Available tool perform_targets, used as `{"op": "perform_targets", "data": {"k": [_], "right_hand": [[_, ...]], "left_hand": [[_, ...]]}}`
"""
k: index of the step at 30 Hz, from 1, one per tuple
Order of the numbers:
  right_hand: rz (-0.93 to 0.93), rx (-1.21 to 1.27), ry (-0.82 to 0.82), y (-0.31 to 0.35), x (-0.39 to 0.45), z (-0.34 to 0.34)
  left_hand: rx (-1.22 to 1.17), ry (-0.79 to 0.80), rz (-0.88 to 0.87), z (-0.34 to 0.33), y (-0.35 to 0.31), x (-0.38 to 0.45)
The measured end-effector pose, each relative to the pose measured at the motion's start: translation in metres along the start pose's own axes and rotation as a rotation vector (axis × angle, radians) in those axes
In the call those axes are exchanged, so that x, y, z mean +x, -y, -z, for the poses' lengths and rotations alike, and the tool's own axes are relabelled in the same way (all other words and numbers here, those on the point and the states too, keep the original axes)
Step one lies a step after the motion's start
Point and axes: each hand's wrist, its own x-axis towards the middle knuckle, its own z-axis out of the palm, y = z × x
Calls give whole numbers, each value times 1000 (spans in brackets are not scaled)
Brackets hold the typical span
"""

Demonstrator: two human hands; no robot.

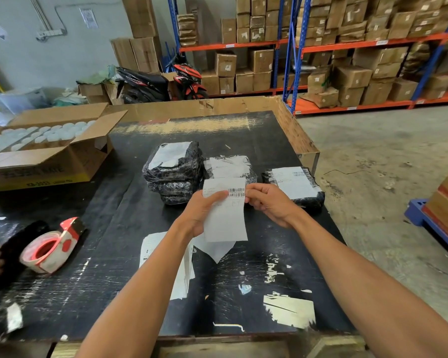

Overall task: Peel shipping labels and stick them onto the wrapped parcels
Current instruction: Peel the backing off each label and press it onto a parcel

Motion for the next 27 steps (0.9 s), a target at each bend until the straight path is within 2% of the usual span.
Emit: {"op": "perform_targets", "data": {"k": [4,13,15,17,19,20,23,27], "right_hand": [[-17,63,24,3,2,-5],[-43,1,28,9,4,-12],[-22,-46,-27,8,5,-9],[4,-130,-94,7,5,-8],[28,-218,-129,4,7,-8],[39,-246,-140,3,8,-8],[66,-351,-175,0,11,-9],[87,-449,-214,1,10,-10]], "left_hand": [[-77,7,46,-2,1,-1],[-123,25,105,0,2,-1],[-45,-34,80,-2,1,3],[166,-169,0,-6,1,8],[396,-336,-136,-11,2,11],[457,-364,-224,-14,1,12],[473,-211,-374,-25,-8,13],[505,-116,-354,-34,-18,14]]}}
